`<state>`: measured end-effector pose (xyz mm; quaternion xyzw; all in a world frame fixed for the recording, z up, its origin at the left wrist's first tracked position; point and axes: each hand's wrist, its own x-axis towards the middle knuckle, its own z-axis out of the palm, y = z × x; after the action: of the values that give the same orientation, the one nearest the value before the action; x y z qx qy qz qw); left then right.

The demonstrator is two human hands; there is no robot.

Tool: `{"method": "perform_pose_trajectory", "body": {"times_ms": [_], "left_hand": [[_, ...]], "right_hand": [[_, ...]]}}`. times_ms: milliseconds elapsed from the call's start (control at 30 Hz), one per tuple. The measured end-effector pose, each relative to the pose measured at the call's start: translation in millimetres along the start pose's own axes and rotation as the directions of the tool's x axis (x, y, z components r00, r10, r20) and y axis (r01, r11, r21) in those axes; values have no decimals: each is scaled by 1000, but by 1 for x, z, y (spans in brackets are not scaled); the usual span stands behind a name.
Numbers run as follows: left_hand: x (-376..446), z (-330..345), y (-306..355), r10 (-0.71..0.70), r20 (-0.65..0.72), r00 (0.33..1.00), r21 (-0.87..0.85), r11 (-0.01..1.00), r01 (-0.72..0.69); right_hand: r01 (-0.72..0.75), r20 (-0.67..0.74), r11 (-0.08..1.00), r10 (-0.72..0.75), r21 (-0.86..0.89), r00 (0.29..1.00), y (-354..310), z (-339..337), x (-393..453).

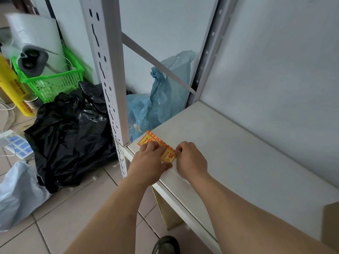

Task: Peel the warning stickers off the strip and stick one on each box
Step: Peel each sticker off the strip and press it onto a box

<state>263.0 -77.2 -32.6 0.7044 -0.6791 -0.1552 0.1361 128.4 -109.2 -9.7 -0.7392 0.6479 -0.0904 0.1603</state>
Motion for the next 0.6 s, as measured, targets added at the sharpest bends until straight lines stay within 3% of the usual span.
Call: {"method": "perform_pose_trajectory", "body": {"times_ms": [600], "left_hand": [[-2,7,7,-33,-27,999,13,999,34]], "right_hand": [[65,-67,997,-68,-42,995,1,-1,2]]}}
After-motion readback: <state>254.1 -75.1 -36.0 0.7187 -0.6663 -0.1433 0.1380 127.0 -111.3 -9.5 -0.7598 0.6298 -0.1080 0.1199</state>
